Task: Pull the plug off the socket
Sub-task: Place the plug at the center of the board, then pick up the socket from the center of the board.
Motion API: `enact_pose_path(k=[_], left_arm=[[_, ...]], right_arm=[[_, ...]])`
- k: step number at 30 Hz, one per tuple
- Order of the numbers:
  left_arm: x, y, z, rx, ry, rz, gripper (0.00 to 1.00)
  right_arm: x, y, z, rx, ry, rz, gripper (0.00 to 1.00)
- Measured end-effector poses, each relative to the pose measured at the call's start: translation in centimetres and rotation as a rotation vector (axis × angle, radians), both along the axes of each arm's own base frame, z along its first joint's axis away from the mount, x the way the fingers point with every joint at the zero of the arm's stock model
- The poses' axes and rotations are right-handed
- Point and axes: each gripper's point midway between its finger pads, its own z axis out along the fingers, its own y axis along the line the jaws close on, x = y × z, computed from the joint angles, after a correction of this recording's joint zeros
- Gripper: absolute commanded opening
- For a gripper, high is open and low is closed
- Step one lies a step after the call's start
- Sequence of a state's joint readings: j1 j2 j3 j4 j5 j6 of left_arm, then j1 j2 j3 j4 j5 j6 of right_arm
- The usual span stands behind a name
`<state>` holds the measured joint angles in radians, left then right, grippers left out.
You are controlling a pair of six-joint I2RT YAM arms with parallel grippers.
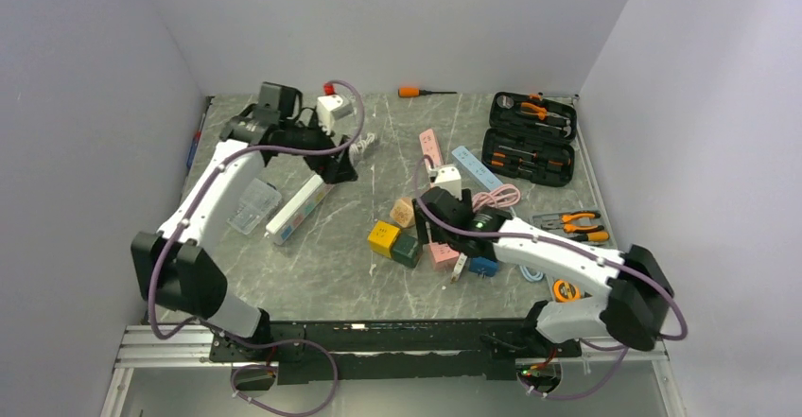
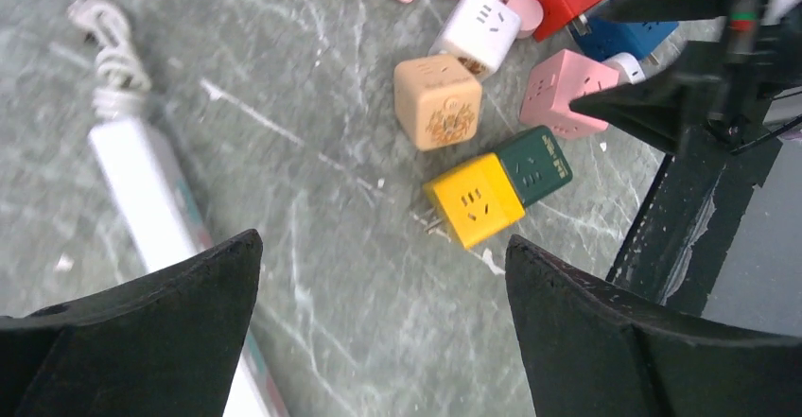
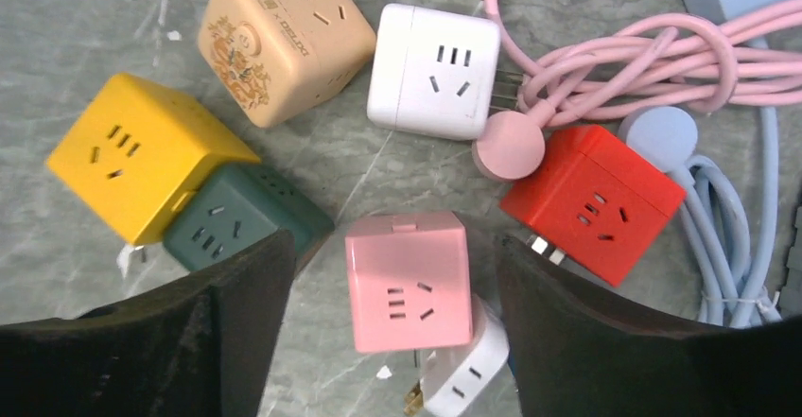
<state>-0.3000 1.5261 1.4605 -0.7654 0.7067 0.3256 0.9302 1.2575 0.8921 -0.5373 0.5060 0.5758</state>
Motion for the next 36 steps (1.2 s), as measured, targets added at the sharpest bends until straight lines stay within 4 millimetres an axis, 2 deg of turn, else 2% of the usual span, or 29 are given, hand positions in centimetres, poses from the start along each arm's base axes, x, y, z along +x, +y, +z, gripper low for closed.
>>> enact_pose_path(k=[4, 6, 11, 15, 21, 27, 31, 36], left_arm=[[-1.3, 3.0, 1.4, 0.019, -0.01, 0.05, 0.99], [-2.3, 4.2, 1.6, 0.044, -0.023, 0.069, 1.0], [-4.5, 7.4, 0.5, 0.106, -0.015, 0.145, 0.99], [-5.0, 9.9, -0.9, 0.138, 0.034, 0.228, 0.99], [-5.5, 12.6, -2.7, 0.155, 0.114, 0.317, 0.99], [-7.0, 13.8, -3.2, 0.162, 0.128, 0.363, 0.99], [-8.2, 14.1, -3.0, 0.173, 0.103, 0.36, 0.99], [-9.3, 14.4, -2.7, 0.197, 0.082, 0.345, 0.99]], right_arm=[[1.1, 1.3, -2.2, -0.072, 0.031, 0.026, 0.48], [1.7, 2.0, -3.3, -0.1, 0.041, 0.037, 0.42], [2.5, 2.9, -5.0, -0.137, 0.055, 0.055, 0.36], [2.3, 3.5, -6.6, -0.164, 0.076, 0.076, 0.36], [0.1, 5.5, -8.0, -0.208, 0.085, 0.164, 0.35], [-2.8, 7.8, -8.6, -0.227, 0.1, 0.264, 0.35], [-4.8, 10.5, -8.3, -0.235, 0.103, 0.346, 0.34], [-6.5, 14.1, -6.5, -0.169, 0.097, 0.426, 0.36]])
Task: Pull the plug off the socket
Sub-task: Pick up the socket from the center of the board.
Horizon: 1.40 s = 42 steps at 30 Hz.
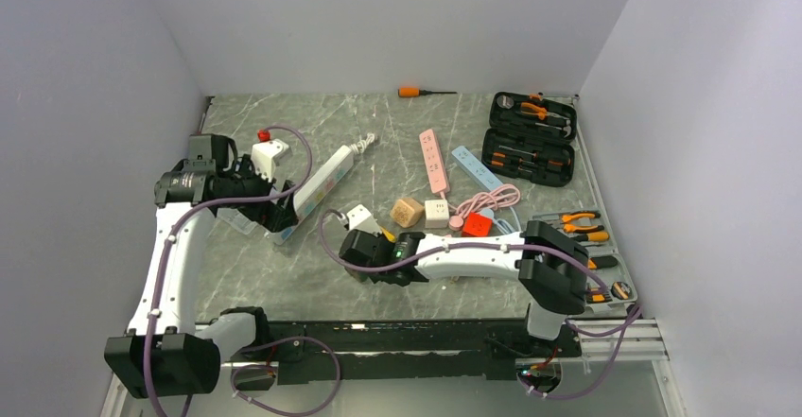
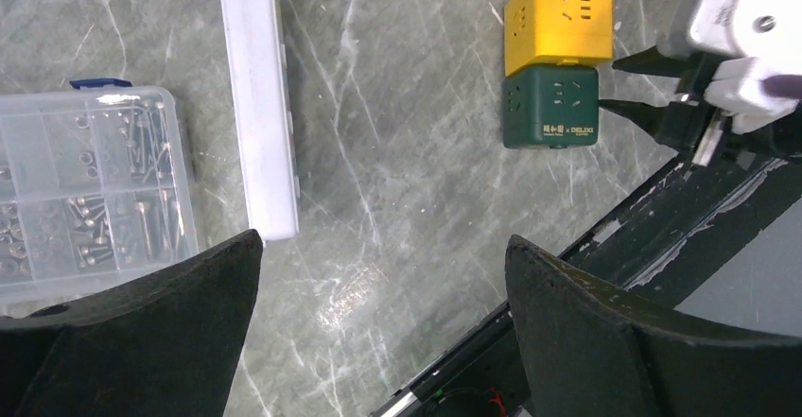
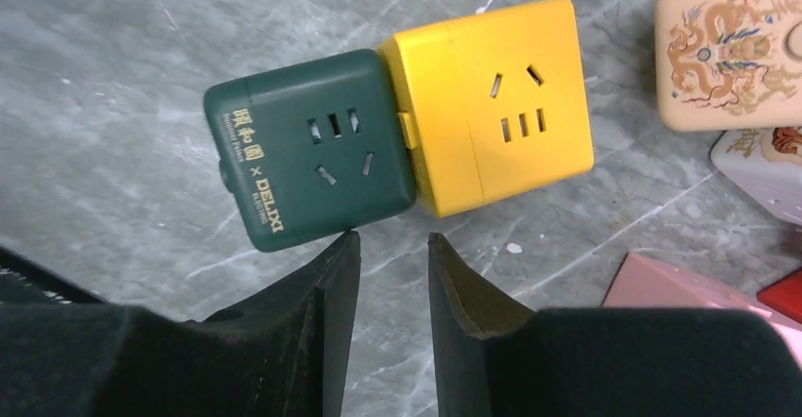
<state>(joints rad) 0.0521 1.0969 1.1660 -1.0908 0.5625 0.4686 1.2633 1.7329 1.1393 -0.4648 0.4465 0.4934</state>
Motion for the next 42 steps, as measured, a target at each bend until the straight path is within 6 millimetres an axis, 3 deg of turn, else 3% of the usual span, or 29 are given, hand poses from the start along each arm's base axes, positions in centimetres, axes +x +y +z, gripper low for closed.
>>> enact_pose_path(k=[3, 7, 11, 16, 20, 26, 33, 38, 42], left_arm=[[-0.3, 0.3, -0.2, 0.01, 0.01, -0.004, 0.99], [-0.6, 0.6, -0.3, 0.017, 0.014, -0.006, 0.99], [-0.6, 0.8, -0.3, 0.021, 0.009, -0.004, 0.99], [-0.9, 0.9, -0.4, 0.027, 0.013, -0.017, 0.99], [-1.3, 0.9, -0.8, 0.028, 0.017, -0.035, 0.99], [-2.0, 0.8, -1.3, 0.028, 0.041, -0.059, 1.0], [-1.7, 0.4, -1.8, 0.0, 0.073, -0.07, 1.0], [-1.4, 0.2, -2.3, -0.018, 0.102, -0.075, 0.99], [-1.3, 0.0, -2.4, -0.027, 0.104, -0.079, 0.99]], right_arm=[[0.0, 0.5, 1.2, 0.023, 0.002, 0.011, 0.41], [1.0, 1.1, 4.6, 0.058, -0.03, 0.017, 0.46], [3.3, 1.6, 8.6, 0.133, -0.08, -0.01, 0.48], [7.2, -0.5, 9.9, 0.159, -0.1, -0.099, 0.51], [9.0, -1.2, 8.9, 0.152, -0.089, -0.133, 0.5], [10.2, -0.6, 4.9, 0.108, -0.038, -0.125, 0.47], [11.8, -0.8, 2.2, 0.099, -0.001, -0.151, 0.44], [10.9, -1.3, 0.4, 0.119, 0.025, -0.161, 0.41], [8.5, -3.8, -1.8, 0.082, 0.074, -0.188, 0.39]])
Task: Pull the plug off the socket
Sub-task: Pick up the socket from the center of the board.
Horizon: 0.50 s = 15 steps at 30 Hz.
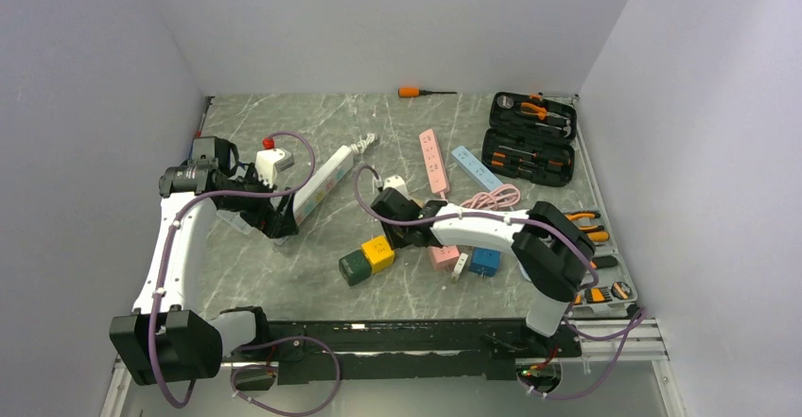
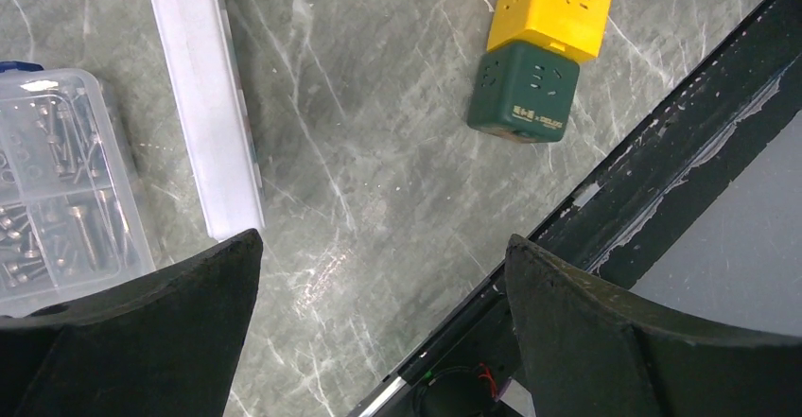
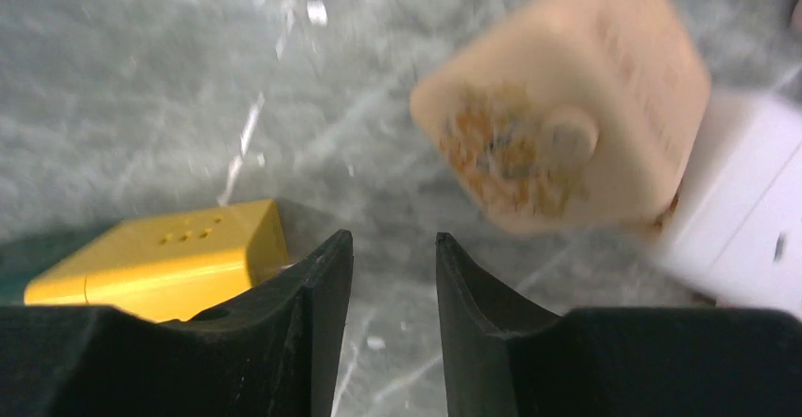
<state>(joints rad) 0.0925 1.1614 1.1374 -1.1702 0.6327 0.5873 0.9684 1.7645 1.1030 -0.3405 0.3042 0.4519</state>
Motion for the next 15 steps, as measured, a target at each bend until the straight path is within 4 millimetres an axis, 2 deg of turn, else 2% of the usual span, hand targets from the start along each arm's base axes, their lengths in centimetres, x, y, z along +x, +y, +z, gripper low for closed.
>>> enact_pose_path(k=[4, 11, 15], left_arm=[[0.0, -0.2, 0.1, -0.011, -0.003, -0.004, 0.99], [0.0, -0.4, 0.3, -0.023, -0.008, -0.01, 0.99], [-0.1, -0.4, 0.3, -0.024, -0.011, -0.013, 0.99]], right_arm=[[-2.6, -1.2, -0.4, -0.008, 0.021, -0.002, 0.39], [-6.4, 0.6, 1.8, 0.051, -0.008, 0.047, 0.38], [-7.8, 0.7, 2.0, 0.043, 0.0, 0.064, 0.38]])
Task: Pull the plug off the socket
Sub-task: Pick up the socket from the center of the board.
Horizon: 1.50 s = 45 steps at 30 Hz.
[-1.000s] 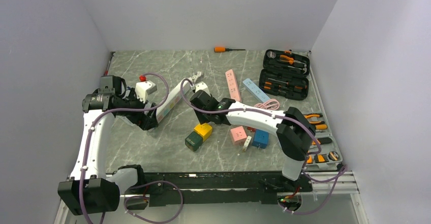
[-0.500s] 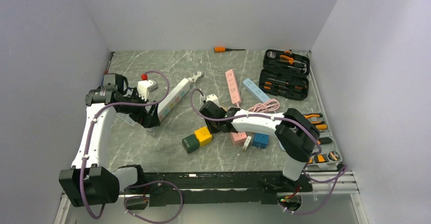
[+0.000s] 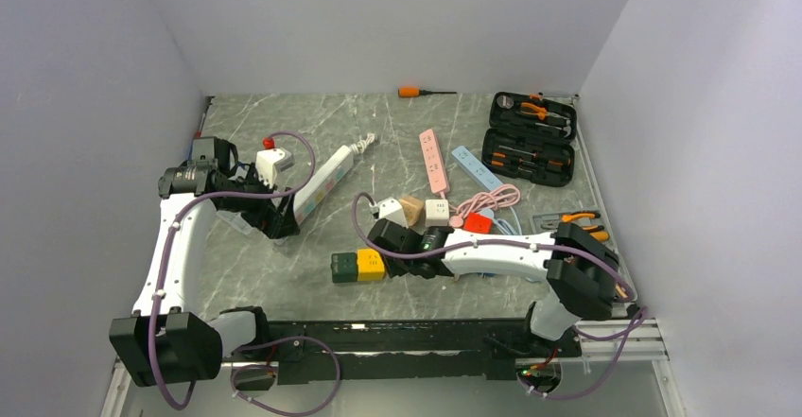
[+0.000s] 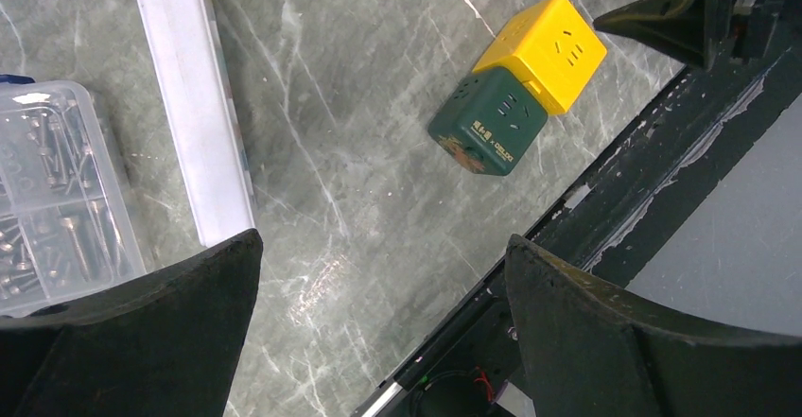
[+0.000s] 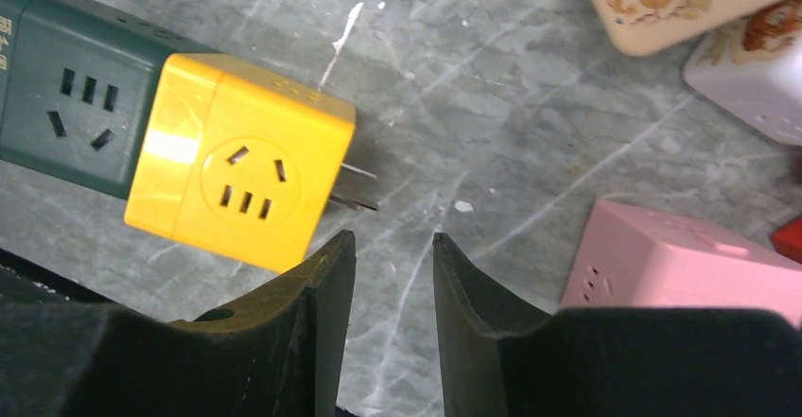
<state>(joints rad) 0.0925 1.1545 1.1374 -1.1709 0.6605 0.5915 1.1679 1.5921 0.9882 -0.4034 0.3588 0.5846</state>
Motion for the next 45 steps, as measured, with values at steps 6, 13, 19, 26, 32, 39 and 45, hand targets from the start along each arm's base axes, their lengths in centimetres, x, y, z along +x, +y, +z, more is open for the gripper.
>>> enact_pose_path(k=[6, 13, 19, 26, 32, 39, 45], left_arm=[[-0.4, -0.1, -0.1, 0.0, 0.005, -0.019, 0.99], [-0.6, -0.3, 0.0, -0.01, 0.0, -0.046, 0.99], [-1.0, -0.4, 0.0, -0.014, 0.01, -0.056, 0.99], [-1.0, -0.4, 0.0, -0.01, 0.008, -0.063, 0.99], [-1.1, -0.4, -0.1, -0.011, 0.012, -0.063, 0.99], [-1.1, -0.4, -0.1, -0.011, 0.012, -0.063, 0.99], [-1.1, -0.4, -0.1, -0.011, 0.012, -0.063, 1.0]], right_arm=[[-0.4, -1.6, 2.8, 0.014, -0.021, -0.002, 0.71], [0.6, -0.2, 5.7, 0.042, -0.089, 0.099, 0.92], [0.9, 4.0, 4.0, 0.074, -0.07, 0.281, 1.0], [0.0, 6.6, 3.7, 0.179, -0.061, 0.515, 1.0], [-1.2, 6.7, 2.9, 0.23, -0.015, 0.627, 1.0], [-2.3, 6.9, 2.1, 0.243, 0.018, 0.685, 1.0], [-4.2, 6.5, 0.7, 0.196, 0.029, 0.709, 1.0]])
